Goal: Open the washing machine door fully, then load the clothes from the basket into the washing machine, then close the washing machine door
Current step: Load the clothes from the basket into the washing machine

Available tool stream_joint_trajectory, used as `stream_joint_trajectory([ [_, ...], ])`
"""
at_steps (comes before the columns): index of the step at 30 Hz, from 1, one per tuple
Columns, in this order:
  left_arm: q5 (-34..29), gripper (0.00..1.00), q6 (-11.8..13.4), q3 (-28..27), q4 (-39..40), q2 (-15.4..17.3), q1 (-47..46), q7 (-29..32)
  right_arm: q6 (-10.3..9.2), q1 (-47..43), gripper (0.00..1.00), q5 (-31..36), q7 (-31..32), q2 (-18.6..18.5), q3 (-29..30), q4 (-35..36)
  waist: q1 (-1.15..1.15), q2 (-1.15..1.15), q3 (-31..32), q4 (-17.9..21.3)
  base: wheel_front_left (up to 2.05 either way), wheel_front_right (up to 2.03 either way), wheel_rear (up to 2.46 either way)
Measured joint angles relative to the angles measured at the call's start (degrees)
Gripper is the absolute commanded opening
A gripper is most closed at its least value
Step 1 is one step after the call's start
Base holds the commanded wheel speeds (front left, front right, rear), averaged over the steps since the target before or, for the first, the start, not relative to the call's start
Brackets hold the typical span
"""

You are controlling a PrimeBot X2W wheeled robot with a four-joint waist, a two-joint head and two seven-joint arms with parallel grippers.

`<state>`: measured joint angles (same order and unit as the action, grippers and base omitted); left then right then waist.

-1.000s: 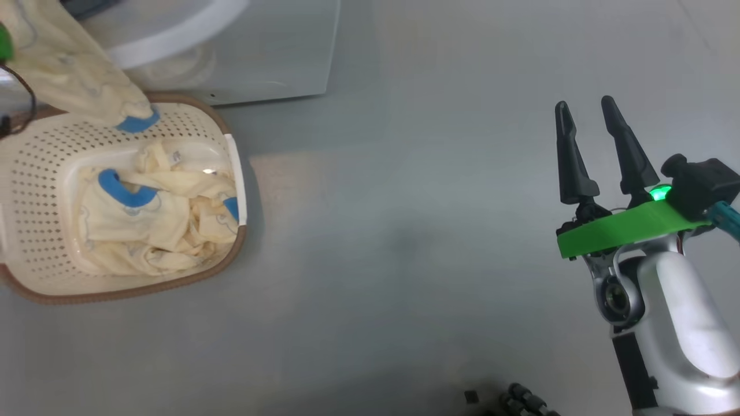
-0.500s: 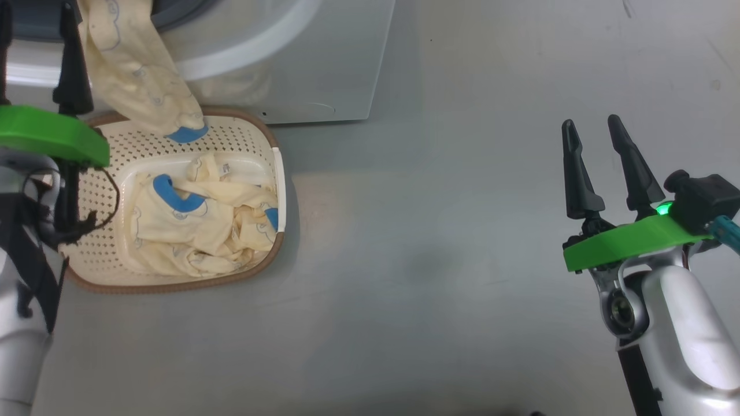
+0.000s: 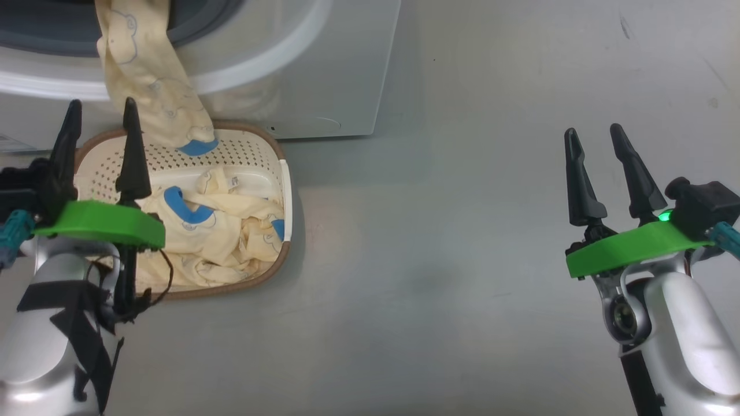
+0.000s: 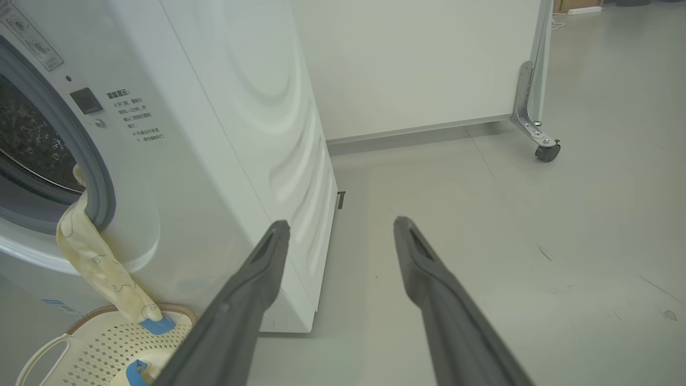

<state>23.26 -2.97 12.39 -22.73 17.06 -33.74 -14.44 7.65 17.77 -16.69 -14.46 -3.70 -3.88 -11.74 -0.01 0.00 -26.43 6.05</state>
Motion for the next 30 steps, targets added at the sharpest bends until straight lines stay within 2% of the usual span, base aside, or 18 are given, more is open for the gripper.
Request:
stream_joint_trajectory([
  [9, -3.36, 1.00, 1.02, -3.32, 4.30, -2.24, 5.77, 0.00, 0.00, -0.97, 1.00, 0.00, 0.00, -0.12, 0.19, 0.00, 0.00, 0.00, 1.03, 0.18, 0.00, 0.00, 0.00],
  [18, -5.94, 1.00, 0.44, -4.92, 4.49, -3.98, 8.89, 0.00, 0.00, -1.17, 1.00, 0.00, 0.00, -0.13, 0.32, 0.15, 0.00, 0.00, 0.54, 0.61, 0.00, 0.00, 0.00],
  [27, -6.60, 1.00, 0.41, -6.35, -1.83, -5.50, 7.03, 0.00, 0.00, -1.13, 1.00, -0.01, 0.00, -0.07, -0.16, 0.38, 0.00, 0.00, -1.83, 2.24, 0.00, 0.00, 0.00],
  [30, -6.01, 1.00, -0.55, -6.99, -5.78, -5.77, 4.40, 0.00, 0.00, -1.07, 1.00, -0.01, 0.00, -0.02, -0.15, 0.55, 0.01, 0.00, -2.90, 3.16, 0.00, 0.00, 0.00],
])
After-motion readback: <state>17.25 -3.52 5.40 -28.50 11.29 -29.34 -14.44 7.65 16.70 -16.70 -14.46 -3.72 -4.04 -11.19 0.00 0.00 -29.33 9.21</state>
